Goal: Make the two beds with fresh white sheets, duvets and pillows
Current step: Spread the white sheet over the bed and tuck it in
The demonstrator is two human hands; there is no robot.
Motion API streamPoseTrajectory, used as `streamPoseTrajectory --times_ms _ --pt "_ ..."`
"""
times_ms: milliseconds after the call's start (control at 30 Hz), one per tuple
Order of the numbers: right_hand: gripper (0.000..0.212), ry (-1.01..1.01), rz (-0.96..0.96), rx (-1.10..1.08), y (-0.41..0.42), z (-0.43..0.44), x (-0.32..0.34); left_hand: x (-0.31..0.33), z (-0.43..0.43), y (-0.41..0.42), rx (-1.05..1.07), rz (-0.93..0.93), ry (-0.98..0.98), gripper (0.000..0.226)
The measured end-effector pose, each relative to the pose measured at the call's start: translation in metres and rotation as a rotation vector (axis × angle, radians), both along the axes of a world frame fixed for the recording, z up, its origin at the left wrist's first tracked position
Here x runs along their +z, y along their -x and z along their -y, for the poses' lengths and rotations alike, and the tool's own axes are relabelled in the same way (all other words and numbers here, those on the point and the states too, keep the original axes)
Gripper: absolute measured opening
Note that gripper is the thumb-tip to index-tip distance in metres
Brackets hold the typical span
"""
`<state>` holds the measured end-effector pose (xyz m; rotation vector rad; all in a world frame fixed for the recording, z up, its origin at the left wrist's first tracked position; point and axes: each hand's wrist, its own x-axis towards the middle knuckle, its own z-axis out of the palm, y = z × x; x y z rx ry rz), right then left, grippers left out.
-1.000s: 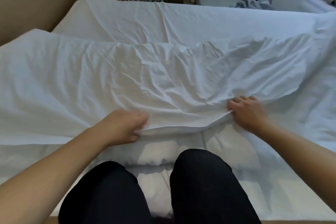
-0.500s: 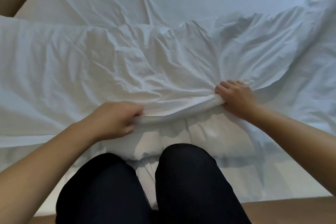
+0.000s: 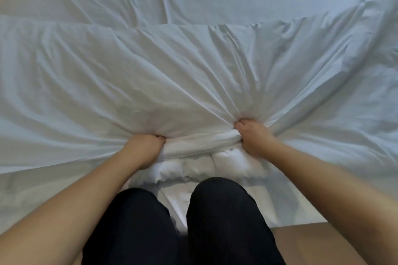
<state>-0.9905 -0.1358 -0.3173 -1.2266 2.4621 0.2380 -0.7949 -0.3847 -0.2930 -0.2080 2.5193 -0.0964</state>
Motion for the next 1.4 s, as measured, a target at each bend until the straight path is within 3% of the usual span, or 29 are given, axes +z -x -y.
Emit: streamPoseTrajectory --times_ms 100,167,267,367,500,733,1000,1200,1233,1333,1400 --pt "0.042 -0.124 0.076 0.012 -0.021 -0.004 0.023 0.020 -0.012 -0.017 0.152 0.167 -0.135 0.034" --pt "0.064 -0.163 0.073 0.059 -0.029 -0.006 0.057 0.051 -0.016 -0.023 0.245 0.158 -0.185 0.037" --pt "0.093 -0.206 0.061 0.088 -0.027 -0.009 0.117 0.109 -0.017 -0.022 0.243 0.090 -0.114 0.058" --pt "0.099 -0.242 0.053 0.094 -0.019 -0.021 0.169 0.164 -0.025 -0.018 0.264 0.118 -0.069 0.078" --pt "0.101 -0.307 0.047 0.082 0.002 -0.039 0.223 0.213 -0.037 0.000 0.263 0.159 -0.100 0.089" --pt "0.105 -0.428 0.038 0.100 0.045 -0.054 0.241 0.220 -0.061 0.045 0.295 0.177 -0.220 0.090" --pt "0.100 -0.559 -0.032 0.142 0.155 -0.115 0.218 0.197 -0.177 0.157 0.271 0.119 -0.338 0.089" --pt "0.087 -0.450 -0.202 0.325 0.291 -0.133 0.184 0.153 -0.272 0.272 0.422 -0.011 -0.323 0.086" --pt "0.080 -0.449 -0.222 0.349 0.308 -0.135 0.175 0.141 -0.282 0.287 0.475 -0.027 -0.307 0.078" --pt "0.051 -0.448 -0.214 0.372 0.339 -0.151 0.144 0.111 -0.305 0.321 0.581 -0.131 -0.223 0.024" --pt "0.034 -0.395 -0.171 0.411 0.347 -0.170 0.132 0.100 -0.316 0.329 0.558 -0.162 -0.171 0.016"
